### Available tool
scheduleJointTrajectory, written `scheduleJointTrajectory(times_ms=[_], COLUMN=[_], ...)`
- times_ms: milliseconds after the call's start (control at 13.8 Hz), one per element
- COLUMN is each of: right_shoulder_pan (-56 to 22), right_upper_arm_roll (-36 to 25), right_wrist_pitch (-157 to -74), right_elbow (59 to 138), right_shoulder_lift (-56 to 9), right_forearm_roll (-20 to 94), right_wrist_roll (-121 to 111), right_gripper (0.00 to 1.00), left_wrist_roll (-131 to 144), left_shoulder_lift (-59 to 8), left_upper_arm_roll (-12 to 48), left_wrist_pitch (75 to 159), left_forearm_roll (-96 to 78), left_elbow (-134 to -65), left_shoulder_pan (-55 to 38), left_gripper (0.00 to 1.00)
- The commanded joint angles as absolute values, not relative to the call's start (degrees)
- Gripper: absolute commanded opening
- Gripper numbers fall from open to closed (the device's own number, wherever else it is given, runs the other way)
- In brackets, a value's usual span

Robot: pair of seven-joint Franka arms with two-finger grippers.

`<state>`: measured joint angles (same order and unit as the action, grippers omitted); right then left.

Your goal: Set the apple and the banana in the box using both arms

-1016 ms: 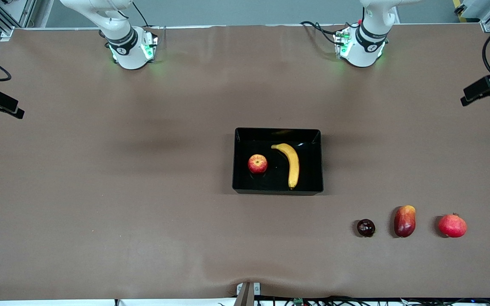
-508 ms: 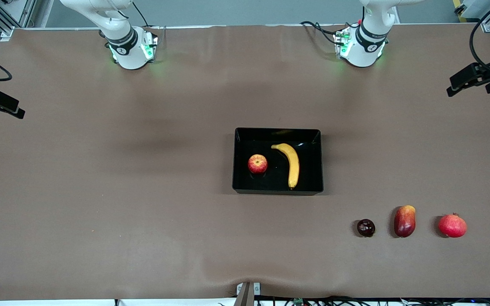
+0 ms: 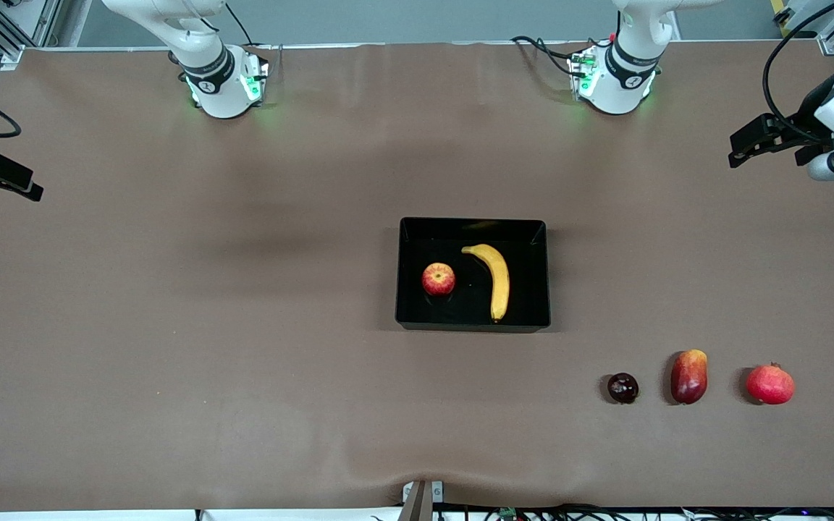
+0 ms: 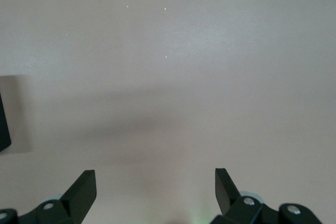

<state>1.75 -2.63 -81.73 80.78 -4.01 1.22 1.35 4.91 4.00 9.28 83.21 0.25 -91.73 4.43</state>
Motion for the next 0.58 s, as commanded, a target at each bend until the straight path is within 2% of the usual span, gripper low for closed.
scheduleJointTrajectory(times_ms=[0, 508], right_shoulder_pan=[1.85, 1.67], right_upper_arm_roll=[-2.37, -2.29], right_wrist_pitch=[-80.95, -79.45], right_elbow=[79.98, 80.16], right_shoulder_lift=[-4.31, -4.31], right_forearm_roll=[1.23, 1.32], right_wrist_roll=[1.49, 1.06], right_gripper=[1.00, 1.00], left_wrist_roll=[4.31, 5.18], left_shoulder_lift=[4.48, 4.13], left_upper_arm_roll=[9.41, 8.97], left_wrist_pitch=[82.88, 81.22], left_forearm_roll=[1.23, 0.53], left_elbow=[-90.53, -88.51], left_shoulder_pan=[5.01, 5.19], left_gripper=[1.00, 1.00])
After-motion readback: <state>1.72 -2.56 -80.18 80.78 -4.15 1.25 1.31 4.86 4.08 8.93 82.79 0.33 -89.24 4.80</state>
